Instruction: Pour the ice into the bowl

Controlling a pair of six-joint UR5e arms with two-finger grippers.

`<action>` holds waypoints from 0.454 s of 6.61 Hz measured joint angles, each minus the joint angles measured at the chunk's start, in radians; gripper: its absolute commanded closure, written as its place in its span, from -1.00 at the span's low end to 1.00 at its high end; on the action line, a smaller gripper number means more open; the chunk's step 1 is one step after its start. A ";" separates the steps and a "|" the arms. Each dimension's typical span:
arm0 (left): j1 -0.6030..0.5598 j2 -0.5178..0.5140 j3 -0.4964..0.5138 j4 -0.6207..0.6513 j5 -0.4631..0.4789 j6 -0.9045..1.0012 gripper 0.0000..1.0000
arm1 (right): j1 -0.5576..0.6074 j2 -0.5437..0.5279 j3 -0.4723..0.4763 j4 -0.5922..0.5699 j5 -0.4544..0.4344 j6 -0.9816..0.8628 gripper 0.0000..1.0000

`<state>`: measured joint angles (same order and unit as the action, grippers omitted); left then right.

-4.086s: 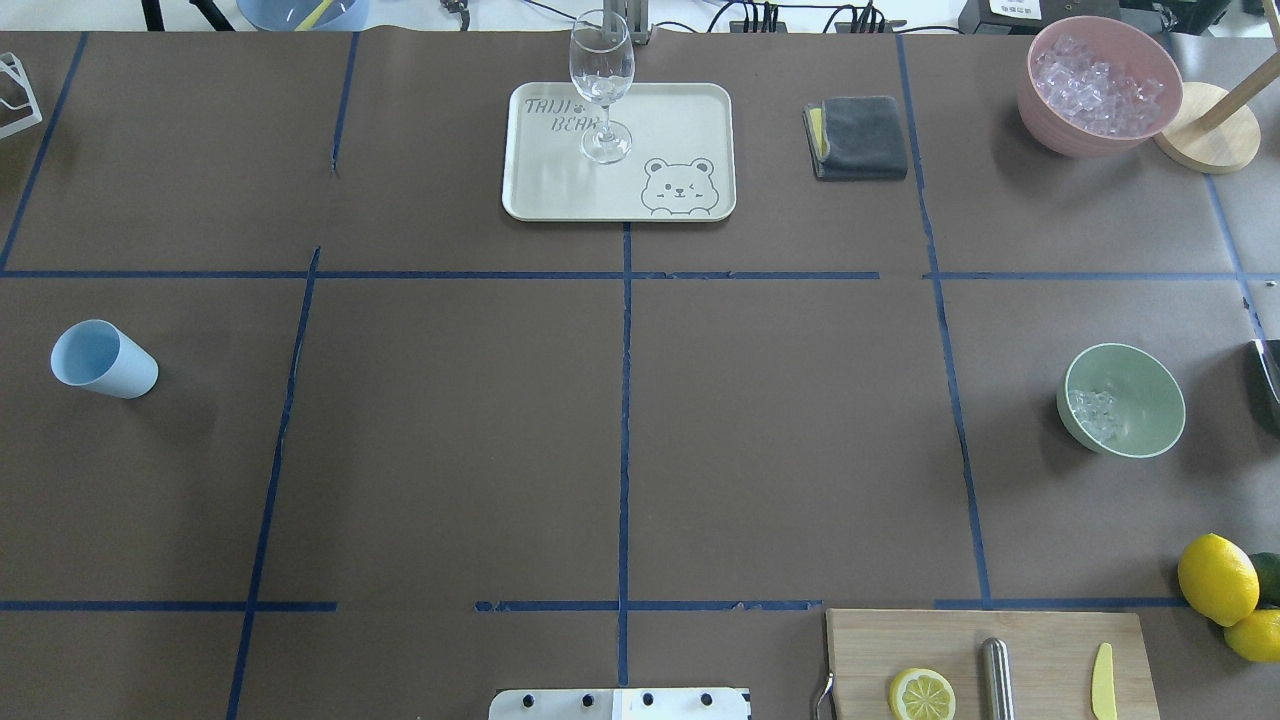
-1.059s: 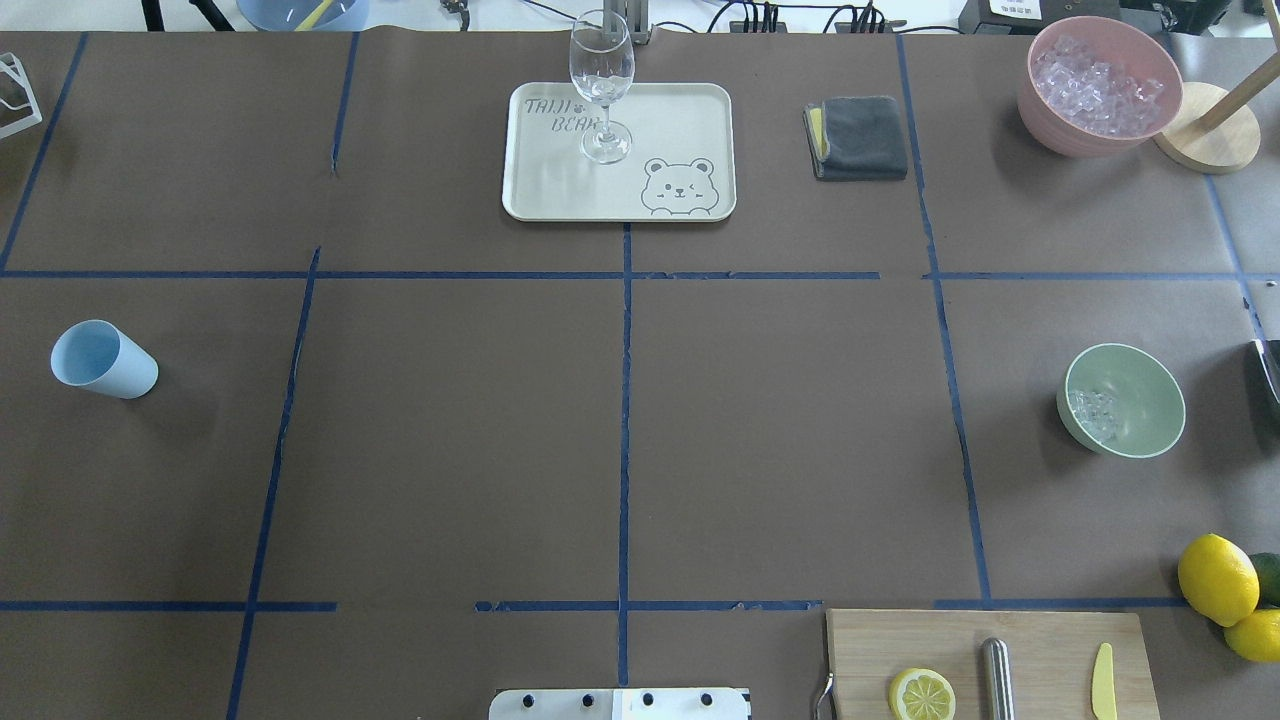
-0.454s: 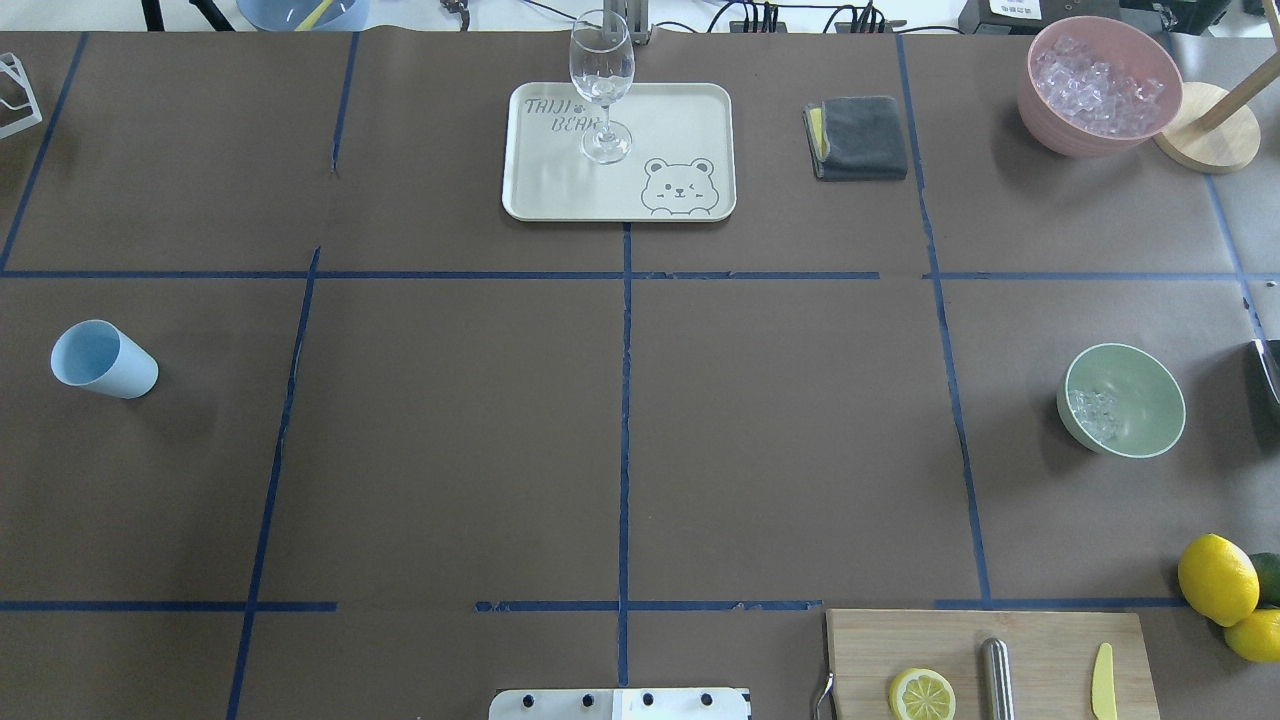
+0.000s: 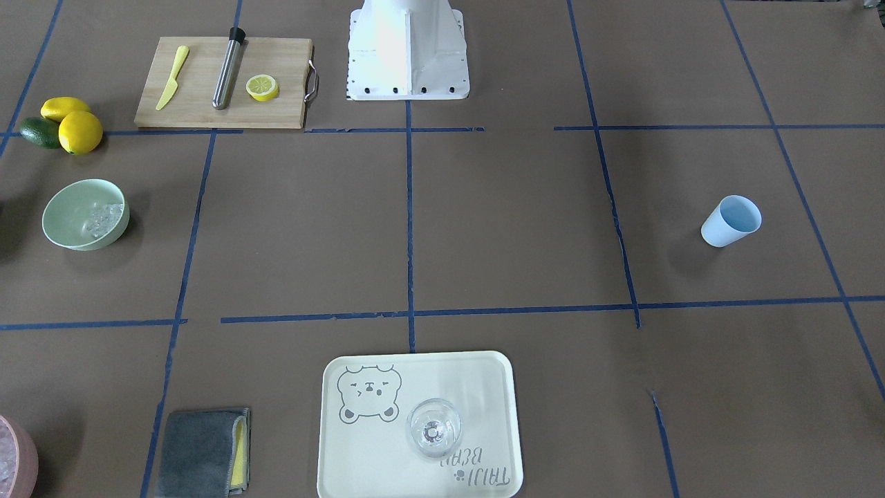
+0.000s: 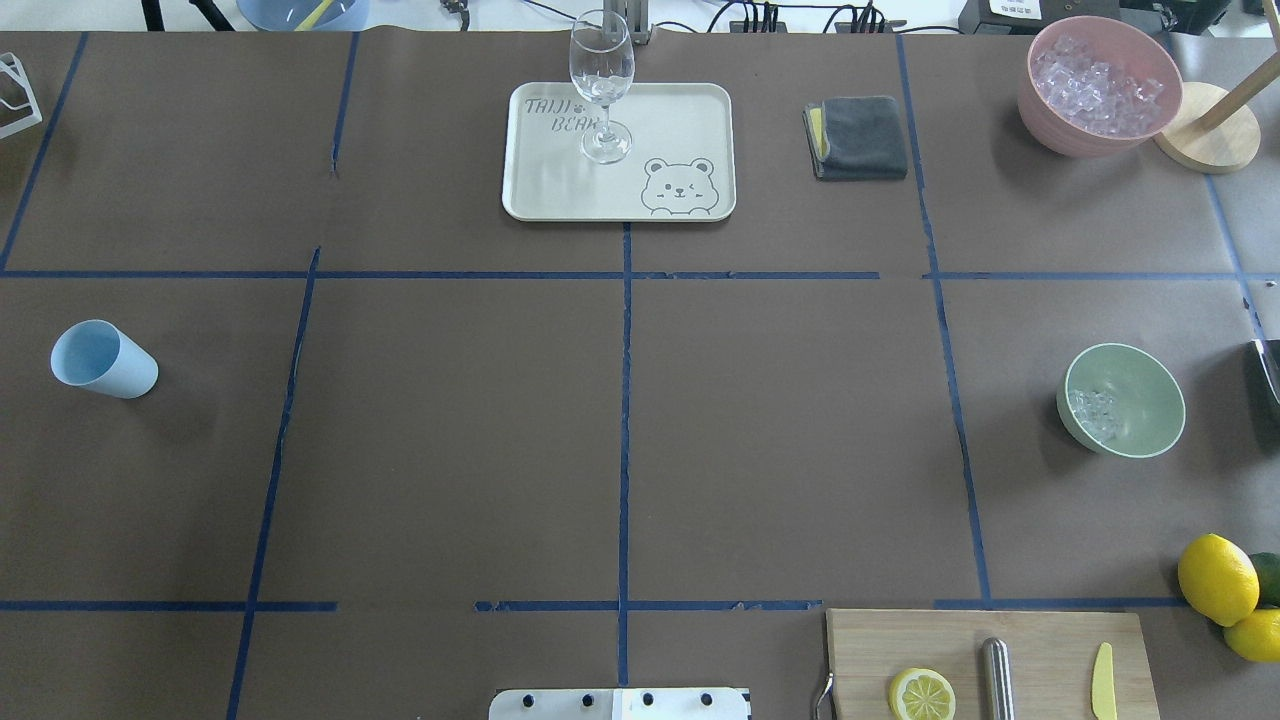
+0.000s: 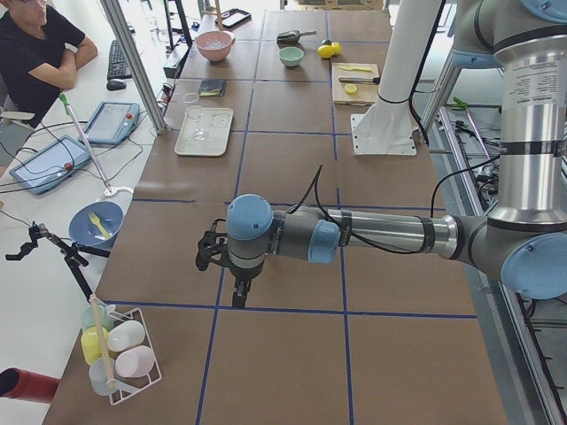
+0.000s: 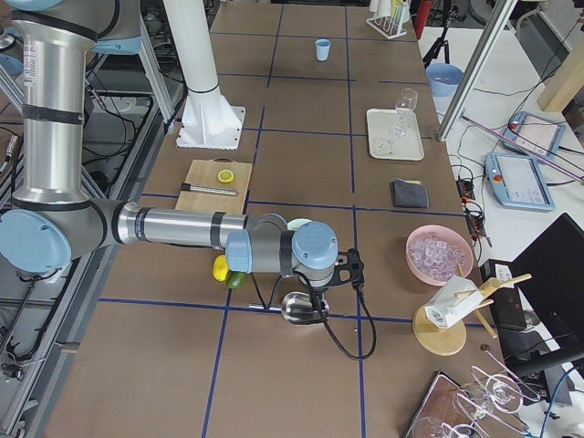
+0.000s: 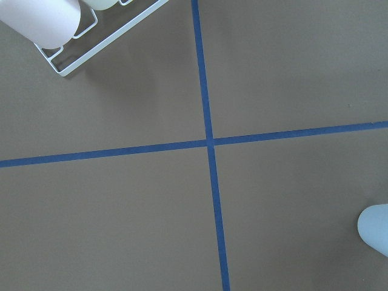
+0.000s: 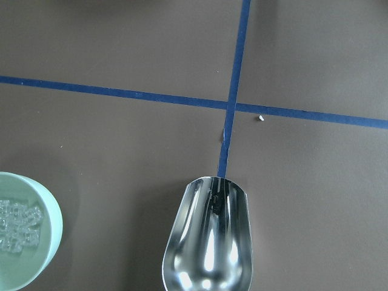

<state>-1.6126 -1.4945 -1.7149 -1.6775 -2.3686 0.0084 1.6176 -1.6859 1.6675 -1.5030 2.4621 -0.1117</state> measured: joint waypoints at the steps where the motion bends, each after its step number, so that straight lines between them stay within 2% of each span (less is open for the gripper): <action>1: -0.001 0.000 0.000 0.000 0.000 0.000 -1.00 | 0.000 0.000 0.000 0.001 0.000 0.035 -1.00; 3: -0.001 -0.001 0.001 0.000 0.000 0.000 -1.00 | 0.001 0.000 -0.001 0.002 -0.001 0.094 -1.00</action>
<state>-1.6136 -1.4950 -1.7137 -1.6774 -2.3685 0.0082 1.6183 -1.6864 1.6667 -1.5014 2.4607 -0.0174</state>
